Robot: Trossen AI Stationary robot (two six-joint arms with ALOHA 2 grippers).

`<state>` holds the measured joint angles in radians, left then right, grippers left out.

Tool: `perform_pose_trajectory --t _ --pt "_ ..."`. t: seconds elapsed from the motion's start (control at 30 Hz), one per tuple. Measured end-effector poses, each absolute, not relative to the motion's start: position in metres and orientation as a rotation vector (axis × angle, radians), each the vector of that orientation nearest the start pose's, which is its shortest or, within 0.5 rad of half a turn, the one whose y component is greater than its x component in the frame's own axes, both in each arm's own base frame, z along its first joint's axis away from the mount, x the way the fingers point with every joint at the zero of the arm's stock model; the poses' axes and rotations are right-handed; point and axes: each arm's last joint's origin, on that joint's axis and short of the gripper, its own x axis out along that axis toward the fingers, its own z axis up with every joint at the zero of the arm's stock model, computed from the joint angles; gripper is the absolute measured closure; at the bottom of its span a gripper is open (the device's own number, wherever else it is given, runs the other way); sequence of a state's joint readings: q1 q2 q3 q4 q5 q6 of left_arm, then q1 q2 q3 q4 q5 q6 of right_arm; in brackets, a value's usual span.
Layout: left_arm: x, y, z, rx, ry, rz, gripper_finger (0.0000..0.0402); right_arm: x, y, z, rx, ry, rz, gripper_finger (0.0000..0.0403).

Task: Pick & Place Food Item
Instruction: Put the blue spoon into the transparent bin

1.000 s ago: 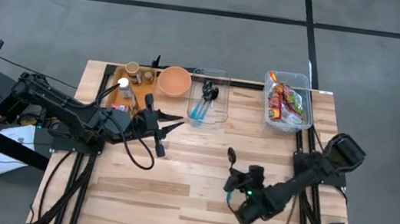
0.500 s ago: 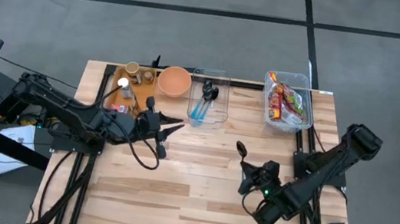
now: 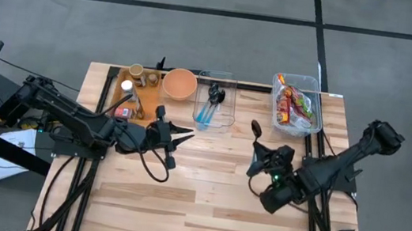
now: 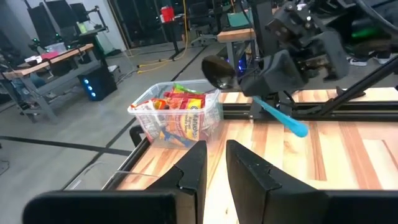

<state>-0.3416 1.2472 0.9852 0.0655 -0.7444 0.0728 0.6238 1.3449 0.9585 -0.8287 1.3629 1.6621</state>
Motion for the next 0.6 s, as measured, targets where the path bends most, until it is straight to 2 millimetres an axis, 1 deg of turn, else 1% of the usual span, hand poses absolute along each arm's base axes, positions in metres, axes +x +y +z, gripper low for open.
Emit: perform_pose_trajectory --t 0.07,0.13,0.2,0.3,0.43,0.6 --pt "0.266 -0.074 0.331 0.173 0.181 0.396 0.0349 0.214 0.112 0.257 0.476 0.009 -0.905 0.0402" --pt "0.266 -0.074 0.331 0.183 0.183 0.395 0.0349 0.225 0.109 0.258 0.449 0.063 -0.896 0.0402" --pt "0.266 -0.074 0.331 0.197 0.186 0.394 0.0349 0.238 0.106 0.258 0.422 0.111 -0.878 0.0402" --pt "0.266 -0.074 0.331 0.197 0.186 0.395 0.0349 0.26 0.095 0.262 0.386 0.163 -0.838 0.0403" --pt "0.266 -0.075 0.331 0.201 0.191 0.393 0.0349 0.28 0.067 0.272 0.404 0.165 -0.8 0.0403" --pt "0.262 -0.078 0.327 0.232 0.238 0.373 0.0349 0.288 0.015 0.291 0.481 0.119 -0.79 0.0403"
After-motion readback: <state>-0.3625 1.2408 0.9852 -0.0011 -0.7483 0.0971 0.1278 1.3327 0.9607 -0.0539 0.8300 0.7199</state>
